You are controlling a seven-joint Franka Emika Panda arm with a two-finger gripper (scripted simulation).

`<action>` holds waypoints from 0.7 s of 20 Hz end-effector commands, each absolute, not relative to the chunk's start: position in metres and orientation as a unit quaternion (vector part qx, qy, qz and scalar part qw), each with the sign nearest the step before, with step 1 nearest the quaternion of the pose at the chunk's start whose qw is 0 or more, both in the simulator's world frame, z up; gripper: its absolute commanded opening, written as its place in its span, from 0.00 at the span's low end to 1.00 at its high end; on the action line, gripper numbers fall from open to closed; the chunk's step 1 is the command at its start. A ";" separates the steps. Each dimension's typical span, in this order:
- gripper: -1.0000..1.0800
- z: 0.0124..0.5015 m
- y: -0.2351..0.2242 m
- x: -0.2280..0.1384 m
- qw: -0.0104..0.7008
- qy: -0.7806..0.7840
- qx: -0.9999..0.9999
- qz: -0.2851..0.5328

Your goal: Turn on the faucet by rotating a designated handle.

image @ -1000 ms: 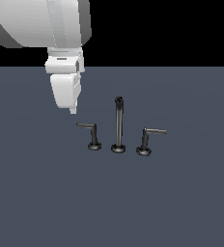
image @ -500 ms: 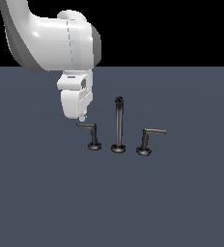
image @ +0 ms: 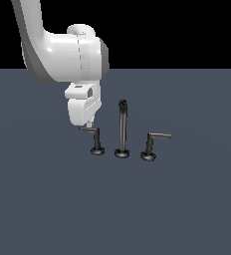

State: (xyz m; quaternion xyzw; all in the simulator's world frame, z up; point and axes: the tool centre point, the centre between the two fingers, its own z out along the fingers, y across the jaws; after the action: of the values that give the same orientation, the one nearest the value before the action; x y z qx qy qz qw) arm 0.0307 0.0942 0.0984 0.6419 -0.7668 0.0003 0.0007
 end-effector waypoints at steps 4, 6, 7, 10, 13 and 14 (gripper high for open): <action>0.00 0.098 0.094 0.031 0.001 -0.768 0.640 0.000; 0.00 0.098 0.099 0.025 0.001 -0.768 0.640 0.000; 0.00 0.098 0.101 0.022 0.001 -0.768 0.640 0.000; 0.00 0.098 0.109 0.012 0.000 -0.768 0.640 0.000; 0.00 0.098 0.116 0.002 0.000 -0.768 0.640 0.000; 0.00 0.098 0.119 -0.002 0.000 -0.768 0.640 0.000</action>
State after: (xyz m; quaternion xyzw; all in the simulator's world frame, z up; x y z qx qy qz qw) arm 0.0084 0.1099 0.0980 0.6367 -0.7711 0.0026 -0.0031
